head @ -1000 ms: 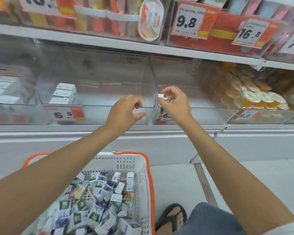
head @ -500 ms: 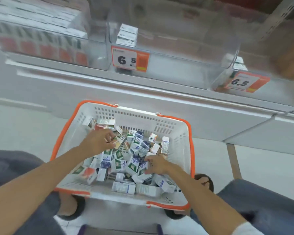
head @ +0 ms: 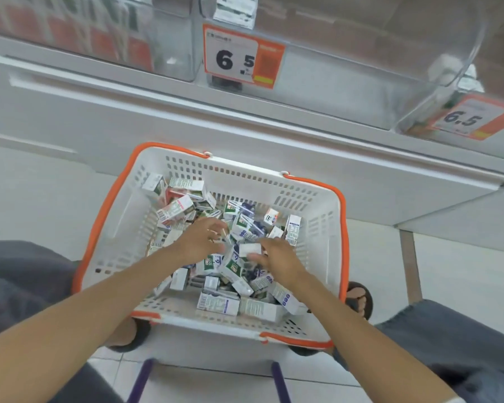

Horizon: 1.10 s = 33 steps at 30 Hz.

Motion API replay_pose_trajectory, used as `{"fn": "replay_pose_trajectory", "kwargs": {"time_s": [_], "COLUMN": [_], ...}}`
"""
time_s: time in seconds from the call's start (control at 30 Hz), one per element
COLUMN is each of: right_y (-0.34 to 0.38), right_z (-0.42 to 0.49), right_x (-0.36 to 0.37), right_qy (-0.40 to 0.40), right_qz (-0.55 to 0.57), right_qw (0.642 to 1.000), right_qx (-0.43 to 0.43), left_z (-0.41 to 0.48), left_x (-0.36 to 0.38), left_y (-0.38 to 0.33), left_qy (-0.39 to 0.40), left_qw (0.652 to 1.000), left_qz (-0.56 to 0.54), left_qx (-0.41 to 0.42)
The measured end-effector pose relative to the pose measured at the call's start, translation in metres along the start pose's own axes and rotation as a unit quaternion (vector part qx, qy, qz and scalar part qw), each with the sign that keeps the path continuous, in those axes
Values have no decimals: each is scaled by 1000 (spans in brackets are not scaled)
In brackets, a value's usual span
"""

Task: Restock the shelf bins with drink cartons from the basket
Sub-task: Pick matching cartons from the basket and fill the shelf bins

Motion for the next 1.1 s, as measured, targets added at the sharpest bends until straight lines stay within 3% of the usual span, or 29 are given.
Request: {"fn": "replay_pose_trajectory", "kwargs": {"time_s": [0.13,0.2,0.3,0.37,0.43,0.47,0.57,0.83,0.9,1.03,1.1], "right_y": [26,34,30,23,17,15,8,-3,-5,-5,1], "right_z": [22,32,40,36,29,28,33,18,19,21,28], "right_x": [-35,-38,-15,22,59,73,78,62,56,28,-1], "right_qy": [-40,-30,31,131,223,231,160,94,63,31,-4], "right_qz": [244,305,233,200,154,116,45,312,329,245,294], "right_qw": [969,951,972,970,961,964,985,944,937,961,946], "right_qx": [30,33,24,30,61,65,41,58,101,120,135], "left_z": [-3,-2,-2,-3,-4,-4,-3,3,4,4,3], "left_x": [12,0,-24,-34,-36,-35,-34,-34,-33,-34,-38], "left_y": [0,8,22,30,35,38,44,53,53,48,42], "left_qy": [111,88,5,-37,-47,-46,-34,-56,-54,-61,-59], "left_qw": [989,979,975,974,976,978,978,964,962,962,967], "left_qz": [-91,-172,-208,-204,-194,-188,-186,-236,-247,-247,-232], "left_qx": [-43,-66,-81,-90,-87,-85,-87,-105,-100,-96,-91]}}
Point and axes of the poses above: each hand's wrist, its own z-axis towards the middle knuckle, its own x-axis out of the palm, y = z × x, the point moved 3 cm from there along z, towards the middle knuckle, and after that the axes turned 9 degrees about -x, right-handed, at the moved point
